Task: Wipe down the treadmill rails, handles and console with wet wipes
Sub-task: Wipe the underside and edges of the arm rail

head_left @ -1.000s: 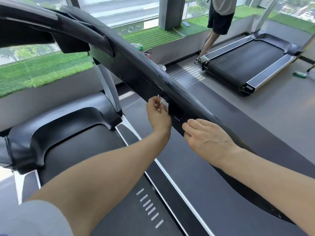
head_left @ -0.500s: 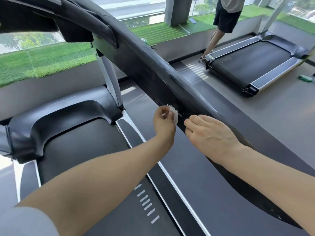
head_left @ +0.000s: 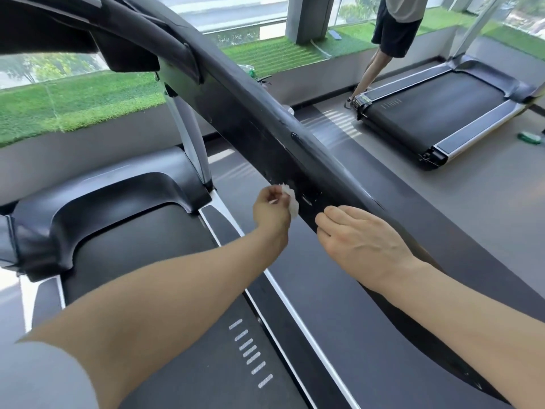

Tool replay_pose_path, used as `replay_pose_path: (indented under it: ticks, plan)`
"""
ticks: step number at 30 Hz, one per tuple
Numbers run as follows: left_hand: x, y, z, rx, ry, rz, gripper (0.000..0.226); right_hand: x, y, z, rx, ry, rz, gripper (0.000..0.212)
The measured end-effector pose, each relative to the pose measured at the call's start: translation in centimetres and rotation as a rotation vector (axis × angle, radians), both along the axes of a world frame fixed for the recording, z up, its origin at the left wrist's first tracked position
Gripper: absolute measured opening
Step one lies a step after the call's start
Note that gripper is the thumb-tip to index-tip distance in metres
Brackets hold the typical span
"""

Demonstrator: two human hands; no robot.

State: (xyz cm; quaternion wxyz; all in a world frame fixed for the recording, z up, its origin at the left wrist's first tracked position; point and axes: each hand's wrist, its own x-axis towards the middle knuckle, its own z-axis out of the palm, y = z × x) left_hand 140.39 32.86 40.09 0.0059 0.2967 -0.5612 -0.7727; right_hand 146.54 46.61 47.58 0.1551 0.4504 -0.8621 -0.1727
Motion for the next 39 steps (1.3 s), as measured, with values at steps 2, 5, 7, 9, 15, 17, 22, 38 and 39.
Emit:
replay_pose_path:
  ticks: [2, 5, 7, 9, 15, 17, 22, 38, 39]
  plan:
    - [0.2, -0.3, -0.3, -0.002, 0.008, -0.022, 0.025, -0.1, 0.1, 0.0, 0.012, -0.004, 0.000, 0.025]
    - [-3.4, -2.7, 0.7, -0.016, 0.028, 0.133, 0.019, -0.1, 0.2, -0.3, 0.024, 0.009, -0.005, 0.025]
    - [-5.5, -3.8, 1.4, -0.011, 0.029, 0.199, 0.020, -0.2, 0.1, -0.4, 0.041, 0.019, -0.014, 0.024]
    - [-5.3, -3.4, 1.5, -0.033, 0.015, 0.183, 0.021, -0.2, 0.1, -0.3, 0.044, 0.014, -0.026, 0.024]
    - [-0.5, -0.2, -0.2, 0.084, -0.081, -0.032, 0.027, 0.0, 0.1, 0.0, 0.026, 0.017, -0.037, 0.025]
    - [-2.0, -1.5, 0.4, 0.005, -0.033, 0.018, 0.024, 0.0, 0.2, -0.1, 0.021, 0.028, -0.028, 0.025]
    - [-6.0, -4.4, 2.5, -0.061, 0.038, 0.170, 0.018, -0.1, 0.2, -0.2, 0.047, 0.041, -0.025, 0.025]
    - [-2.7, -2.7, 3.5, 0.036, 0.040, -0.014, 0.022, -0.2, 0.5, -0.4, 0.015, 0.024, -0.010, 0.024]
    - [-1.8, -2.3, 2.9, 0.041, 0.044, -0.083, 0.023, -0.2, 0.5, -0.4, 0.008, 0.017, -0.007, 0.024]
